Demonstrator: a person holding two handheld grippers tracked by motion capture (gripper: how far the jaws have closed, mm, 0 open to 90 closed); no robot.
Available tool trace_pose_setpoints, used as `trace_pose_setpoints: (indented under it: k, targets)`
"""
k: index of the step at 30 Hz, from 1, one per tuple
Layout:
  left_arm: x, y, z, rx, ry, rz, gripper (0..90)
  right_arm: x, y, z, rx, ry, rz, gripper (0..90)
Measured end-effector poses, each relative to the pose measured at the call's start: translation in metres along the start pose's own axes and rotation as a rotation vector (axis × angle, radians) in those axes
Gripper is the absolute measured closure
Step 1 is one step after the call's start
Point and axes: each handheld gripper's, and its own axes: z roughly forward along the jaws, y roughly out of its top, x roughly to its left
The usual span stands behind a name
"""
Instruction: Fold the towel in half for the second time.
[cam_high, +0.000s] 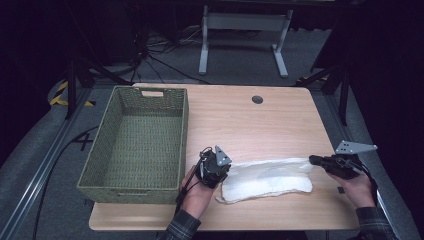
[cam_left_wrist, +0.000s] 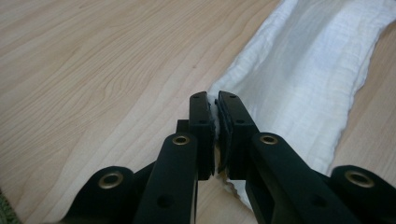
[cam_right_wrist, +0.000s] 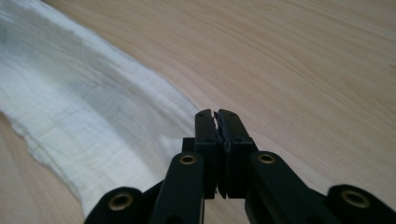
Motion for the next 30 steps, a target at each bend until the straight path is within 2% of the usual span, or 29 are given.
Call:
trace_pose_setpoints:
  k: [5,14,16,17,23,26,30]
  targets:
    - [-0.006,-0.009,-0.004,0.011,-0.010,-0.003,84.5,0.006,-0.009,-0.006,-0.006,0.011,-0.002,87.3]
    - [-0.027,-0.028,-0.008,0.025,-0.061,0.029,84.3,0.016,-0.018,-0.011,0.013,0.024,-0.021,86.9]
    - [-0.031,-0.033,-0.008,0.055,-0.074,0.022,84.3,0.018,-0.021,-0.012,0.013,0.027,-0.023,86.8]
    - [-0.032,-0.035,-0.006,0.055,-0.081,0.025,84.2,0.019,-0.022,-0.012,0.020,0.033,-0.023,86.7]
    - [-0.035,-0.046,-0.004,0.088,-0.121,0.016,82.5,0.025,-0.030,-0.014,0.041,0.054,-0.023,86.1]
    - [-0.035,-0.048,-0.006,0.103,-0.144,0.004,77.6,0.026,-0.033,-0.017,0.043,0.069,-0.015,83.1]
    - [-0.033,-0.042,-0.013,0.062,-0.150,0.017,71.7,0.029,-0.030,-0.026,-0.003,0.078,-0.008,75.7]
